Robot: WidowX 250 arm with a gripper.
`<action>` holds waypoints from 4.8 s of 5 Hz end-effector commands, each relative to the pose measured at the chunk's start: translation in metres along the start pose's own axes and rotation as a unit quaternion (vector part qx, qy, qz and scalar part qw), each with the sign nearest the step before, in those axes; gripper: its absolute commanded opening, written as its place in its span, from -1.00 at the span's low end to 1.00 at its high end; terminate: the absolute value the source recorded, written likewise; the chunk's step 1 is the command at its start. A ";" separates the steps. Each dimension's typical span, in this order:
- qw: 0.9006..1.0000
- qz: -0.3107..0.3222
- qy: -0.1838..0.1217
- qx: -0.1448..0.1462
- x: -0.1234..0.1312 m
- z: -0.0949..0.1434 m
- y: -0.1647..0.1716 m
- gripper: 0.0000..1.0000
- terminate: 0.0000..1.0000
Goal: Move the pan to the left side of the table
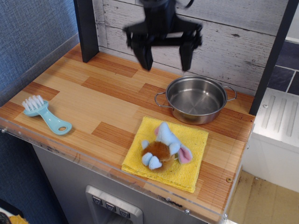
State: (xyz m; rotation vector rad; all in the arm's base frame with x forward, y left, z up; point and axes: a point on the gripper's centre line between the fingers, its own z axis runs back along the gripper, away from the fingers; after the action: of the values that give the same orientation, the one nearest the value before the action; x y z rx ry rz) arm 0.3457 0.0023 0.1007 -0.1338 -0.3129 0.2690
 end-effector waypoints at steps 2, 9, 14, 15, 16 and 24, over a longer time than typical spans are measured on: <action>0.997 -0.067 -0.030 0.016 0.047 -0.037 -0.022 1.00 -1.00; 0.992 -0.113 0.028 0.046 0.017 -0.086 -0.018 -1.00 -1.00; 0.990 -0.135 -0.001 0.033 0.010 -0.040 -0.032 -1.00 -1.00; 0.991 -0.126 -0.020 0.030 0.015 -0.015 -0.024 -1.00 -1.00; 0.993 -0.110 -0.040 0.028 0.022 0.003 -0.009 -1.00 -1.00; 0.991 0.047 0.006 0.124 0.048 -0.038 0.162 -1.00 -1.00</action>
State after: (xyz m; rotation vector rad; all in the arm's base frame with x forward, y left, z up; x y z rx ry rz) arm 0.3632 0.1613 0.0301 0.0813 -0.2026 0.3830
